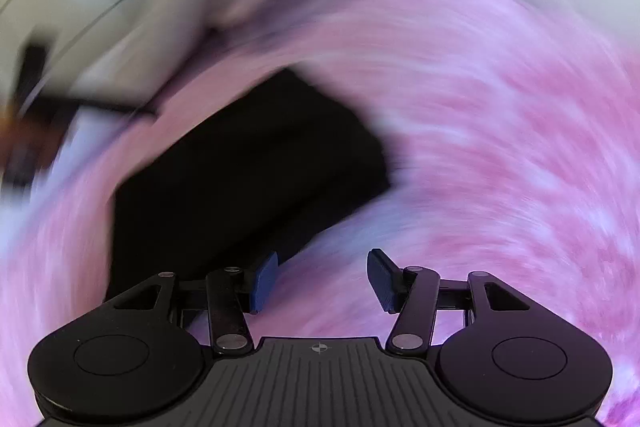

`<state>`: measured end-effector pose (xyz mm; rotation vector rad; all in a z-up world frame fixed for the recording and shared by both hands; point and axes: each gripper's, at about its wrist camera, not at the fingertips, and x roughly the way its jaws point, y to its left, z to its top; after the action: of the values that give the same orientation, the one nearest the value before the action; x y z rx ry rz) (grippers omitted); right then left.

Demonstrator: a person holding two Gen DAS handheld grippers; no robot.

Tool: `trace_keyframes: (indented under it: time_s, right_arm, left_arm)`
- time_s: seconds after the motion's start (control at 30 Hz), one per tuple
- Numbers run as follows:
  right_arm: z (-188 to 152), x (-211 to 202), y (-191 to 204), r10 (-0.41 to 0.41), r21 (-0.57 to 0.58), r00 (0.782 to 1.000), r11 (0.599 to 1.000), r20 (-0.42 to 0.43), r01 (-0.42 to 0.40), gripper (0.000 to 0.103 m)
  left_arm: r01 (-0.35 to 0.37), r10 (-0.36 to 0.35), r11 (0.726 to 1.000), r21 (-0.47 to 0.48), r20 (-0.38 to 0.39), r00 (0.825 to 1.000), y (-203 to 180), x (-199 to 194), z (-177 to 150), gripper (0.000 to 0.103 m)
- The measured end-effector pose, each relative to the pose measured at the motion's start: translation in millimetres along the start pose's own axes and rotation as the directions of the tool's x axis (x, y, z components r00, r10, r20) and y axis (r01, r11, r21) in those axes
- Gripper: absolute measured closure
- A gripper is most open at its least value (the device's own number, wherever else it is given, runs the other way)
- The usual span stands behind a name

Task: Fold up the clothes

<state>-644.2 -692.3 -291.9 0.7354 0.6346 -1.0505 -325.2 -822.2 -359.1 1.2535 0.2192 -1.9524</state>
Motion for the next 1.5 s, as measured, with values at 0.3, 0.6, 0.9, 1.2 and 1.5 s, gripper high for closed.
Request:
trace_keyframes:
  time_s: [0.3, 0.6, 0.9, 1.2, 1.5]
  right_arm:
    - [-82.4, 72.6, 219.2, -0.040, -0.735, 0.999, 0.678, -0.008, 0.021, 0.043]
    - [-95.0, 102.0, 203.4, -0.169, -0.855, 0.985, 0.505, 0.036, 0.117, 0.077]
    - [-52.0, 28.7, 157.7, -0.043, -0.793, 0.999, 0.609, -0.010, 0.018, 0.089]
    - [-126.0, -89.9, 133.7, 0.005, -0.835, 0.997, 0.546, -0.073, -0.063, 0.090]
    - [-276.9, -165.1, 199.0, -0.001, -0.847, 0.993, 0.522, -0.116, -0.099, 0.090]
  left_arm:
    - [-0.090, 0.077, 0.747, 0.659, 0.049, 0.996, -93.9, -24.2, -149.7, 0.043]
    - [-0.280, 0.120, 0.467, 0.839, 0.254, 0.960, -110.6, 25.1, -149.0, 0.042]
    - [-0.305, 0.181, 0.466, 0.830, 0.248, 0.952, -138.4, -9.9, -120.5, 0.092]
    - [-0.204, 0.196, 0.670, 0.713, 0.096, 0.976, -265.3, -162.8, -166.6, 0.092]
    - [-0.146, 0.165, 0.821, 0.552, 0.016, 0.986, -385.4, -268.2, -310.5, 0.092]
